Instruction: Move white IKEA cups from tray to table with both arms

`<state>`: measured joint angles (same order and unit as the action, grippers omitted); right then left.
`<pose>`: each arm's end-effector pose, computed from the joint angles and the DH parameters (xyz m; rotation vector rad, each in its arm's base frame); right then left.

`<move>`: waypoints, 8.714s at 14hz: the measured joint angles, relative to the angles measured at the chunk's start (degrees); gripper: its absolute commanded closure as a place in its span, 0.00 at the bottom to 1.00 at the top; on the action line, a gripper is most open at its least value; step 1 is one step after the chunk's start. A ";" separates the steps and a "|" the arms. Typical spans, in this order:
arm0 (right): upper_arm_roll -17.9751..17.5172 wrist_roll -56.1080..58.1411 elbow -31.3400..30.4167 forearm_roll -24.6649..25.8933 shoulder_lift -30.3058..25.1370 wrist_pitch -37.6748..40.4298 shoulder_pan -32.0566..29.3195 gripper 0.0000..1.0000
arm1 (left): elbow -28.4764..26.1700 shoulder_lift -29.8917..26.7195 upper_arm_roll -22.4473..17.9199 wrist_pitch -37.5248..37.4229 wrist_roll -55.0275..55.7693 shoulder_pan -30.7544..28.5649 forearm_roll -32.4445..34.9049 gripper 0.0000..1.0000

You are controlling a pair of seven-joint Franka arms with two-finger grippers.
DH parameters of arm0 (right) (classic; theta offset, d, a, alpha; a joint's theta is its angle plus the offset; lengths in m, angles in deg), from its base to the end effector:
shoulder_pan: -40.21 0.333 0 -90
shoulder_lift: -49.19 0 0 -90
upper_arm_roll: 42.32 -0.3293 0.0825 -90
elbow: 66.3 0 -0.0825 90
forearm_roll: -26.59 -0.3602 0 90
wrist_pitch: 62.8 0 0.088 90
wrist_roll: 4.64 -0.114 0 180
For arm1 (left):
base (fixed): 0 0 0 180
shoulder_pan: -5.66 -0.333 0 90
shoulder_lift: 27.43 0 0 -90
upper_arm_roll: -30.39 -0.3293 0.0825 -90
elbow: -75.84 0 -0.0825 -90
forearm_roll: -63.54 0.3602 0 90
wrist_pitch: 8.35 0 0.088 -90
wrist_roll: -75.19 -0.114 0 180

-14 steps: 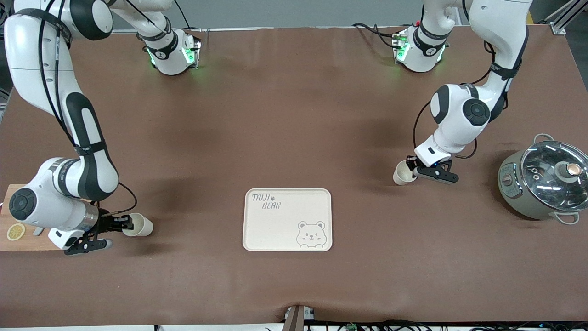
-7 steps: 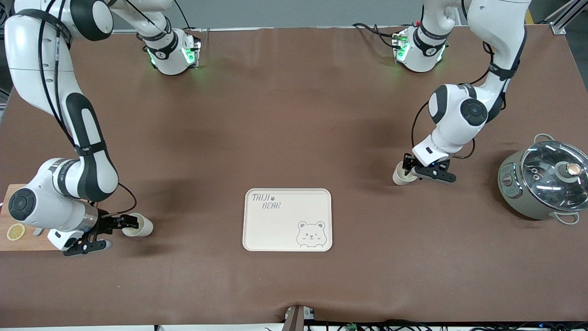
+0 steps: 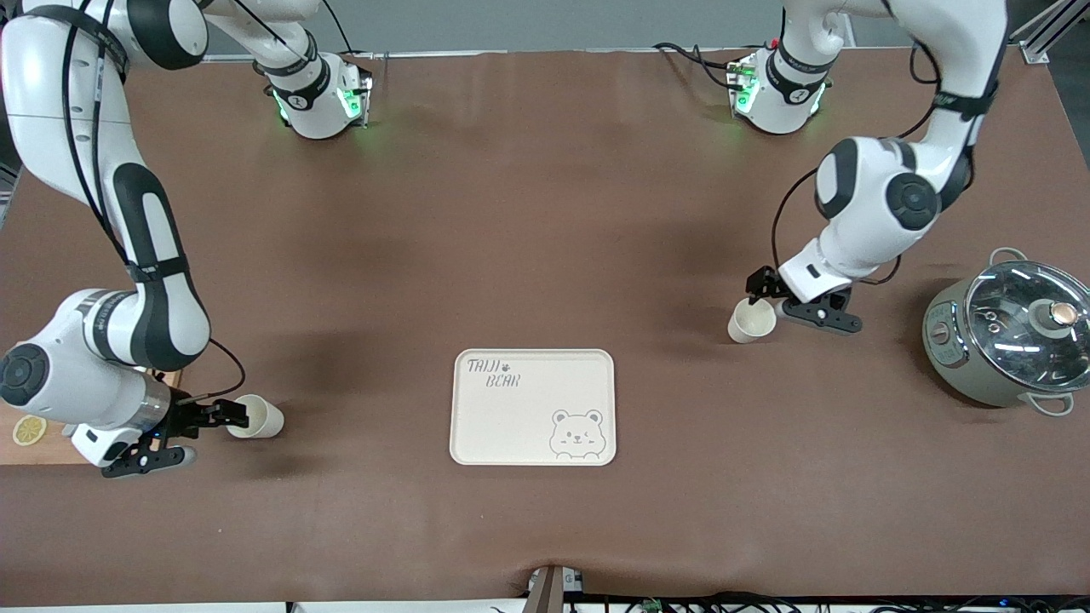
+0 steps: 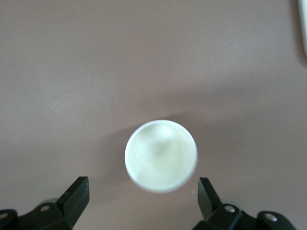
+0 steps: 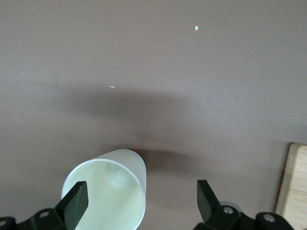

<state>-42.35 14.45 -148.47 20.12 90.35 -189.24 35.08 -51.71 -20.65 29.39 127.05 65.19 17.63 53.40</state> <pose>0.7169 -0.0596 0.2888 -3.0478 -0.2741 -0.1110 0.5162 -0.1033 0.3454 2.9961 -0.3630 0.0268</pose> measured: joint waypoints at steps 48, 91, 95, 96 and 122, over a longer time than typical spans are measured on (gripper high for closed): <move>-0.05 -7.39 0.00 4.28 -32.11 37.39 -1.86 0.00 | 43.41 -0.65 4.71 -45.14 12.22 -7.55 10.02 0.00; -0.27 -7.43 -11.24 4.32 -42.01 34.05 1.24 0.00 | 43.41 0.08 5.94 -42.71 12.10 -7.50 10.06 0.00; -0.27 -7.45 -11.25 4.32 -42.01 34.08 1.31 0.00 | 43.41 0.08 5.94 -42.71 12.10 -7.50 10.06 0.00; -0.27 -7.48 -11.26 4.32 -42.01 34.08 1.37 0.00 | 43.41 0.08 5.94 -42.71 12.10 -7.50 10.06 0.00; 0.21 -10.18 -10.70 4.40 -41.42 35.77 2.19 0.00 | 43.41 0.08 5.98 -42.71 12.10 -7.36 10.06 0.00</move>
<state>-42.14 4.27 -159.17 24.52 48.93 -153.47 37.27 -8.30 -20.57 35.37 84.34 77.28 10.27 63.46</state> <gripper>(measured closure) 0.000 0.000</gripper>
